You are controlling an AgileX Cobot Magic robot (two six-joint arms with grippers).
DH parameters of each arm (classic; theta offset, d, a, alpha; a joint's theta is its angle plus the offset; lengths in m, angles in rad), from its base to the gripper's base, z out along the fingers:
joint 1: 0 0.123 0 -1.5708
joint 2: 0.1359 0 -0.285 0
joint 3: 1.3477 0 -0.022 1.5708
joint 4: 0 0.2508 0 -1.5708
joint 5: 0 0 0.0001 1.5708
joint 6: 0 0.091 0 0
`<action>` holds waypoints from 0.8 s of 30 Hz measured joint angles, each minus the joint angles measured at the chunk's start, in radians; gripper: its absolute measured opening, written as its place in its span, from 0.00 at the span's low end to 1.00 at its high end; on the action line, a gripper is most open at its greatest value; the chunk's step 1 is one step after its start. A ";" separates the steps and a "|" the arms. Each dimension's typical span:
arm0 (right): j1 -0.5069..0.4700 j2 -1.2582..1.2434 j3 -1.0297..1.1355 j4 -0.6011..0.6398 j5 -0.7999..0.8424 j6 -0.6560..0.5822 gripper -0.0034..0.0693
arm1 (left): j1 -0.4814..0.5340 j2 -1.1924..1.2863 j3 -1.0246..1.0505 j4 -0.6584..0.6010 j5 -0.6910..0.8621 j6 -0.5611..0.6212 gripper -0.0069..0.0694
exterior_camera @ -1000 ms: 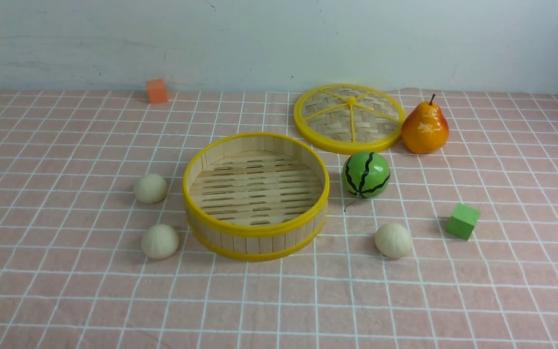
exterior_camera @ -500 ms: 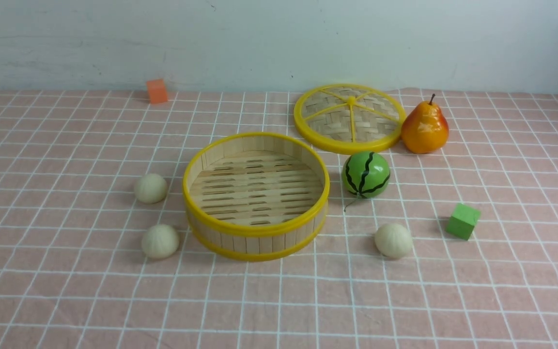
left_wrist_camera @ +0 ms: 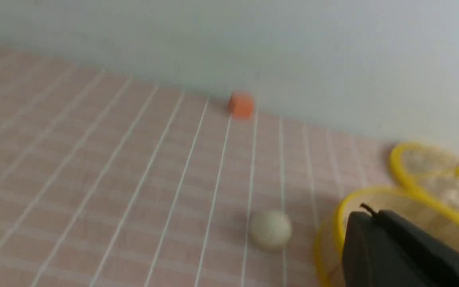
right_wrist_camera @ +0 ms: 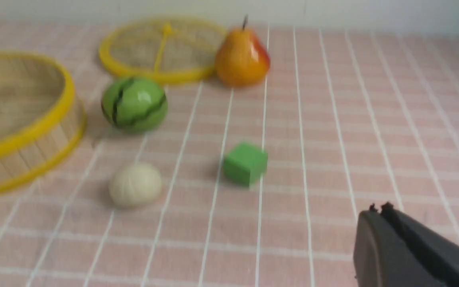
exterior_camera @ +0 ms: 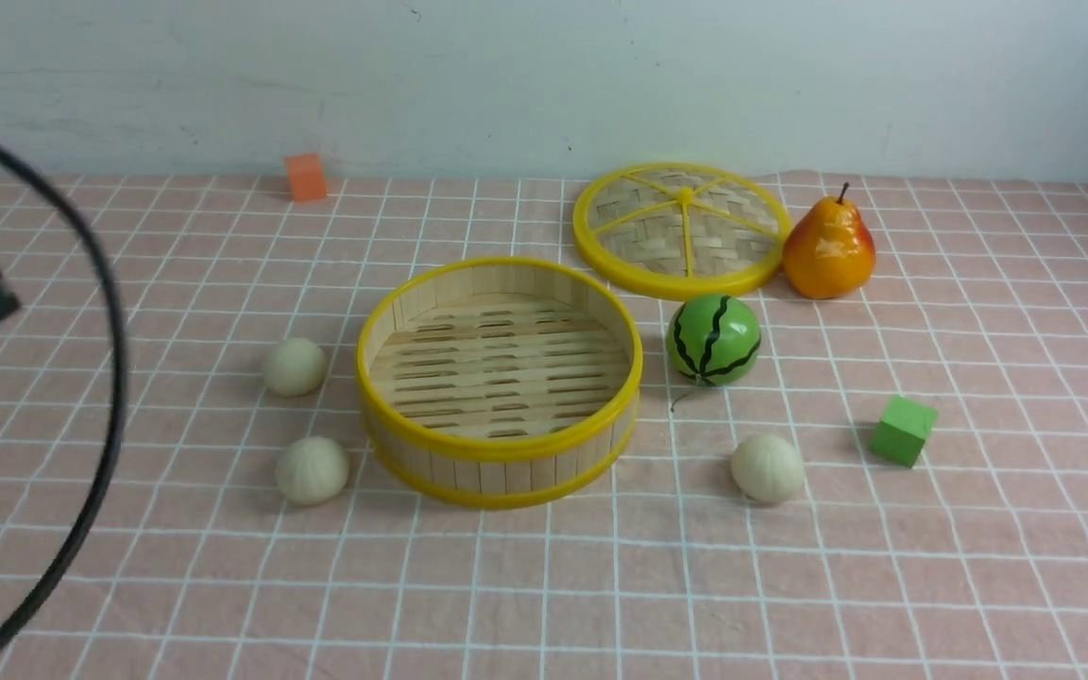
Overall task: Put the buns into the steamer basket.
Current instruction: Use the left arm to grab a steamed stuffed bun
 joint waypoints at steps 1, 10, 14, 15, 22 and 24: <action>0.021 0.062 -0.046 0.006 0.098 -0.001 0.03 | -0.012 0.122 -0.107 0.000 0.156 0.002 0.07; 0.136 0.263 -0.103 0.024 0.169 -0.049 0.04 | -0.062 0.552 -0.544 -0.071 0.558 0.071 0.07; 0.165 0.315 -0.104 0.038 0.152 -0.051 0.04 | -0.063 0.780 -0.768 -0.074 0.699 0.090 0.11; 0.166 0.318 -0.104 0.039 0.151 -0.052 0.04 | -0.063 0.832 -0.817 -0.074 0.719 0.094 0.14; 0.167 0.328 -0.104 0.038 0.144 -0.067 0.05 | -0.087 1.085 -1.069 -0.055 0.778 0.117 0.56; 0.168 0.328 -0.104 0.037 0.129 -0.068 0.05 | -0.104 1.137 -1.116 -0.022 0.773 0.117 0.67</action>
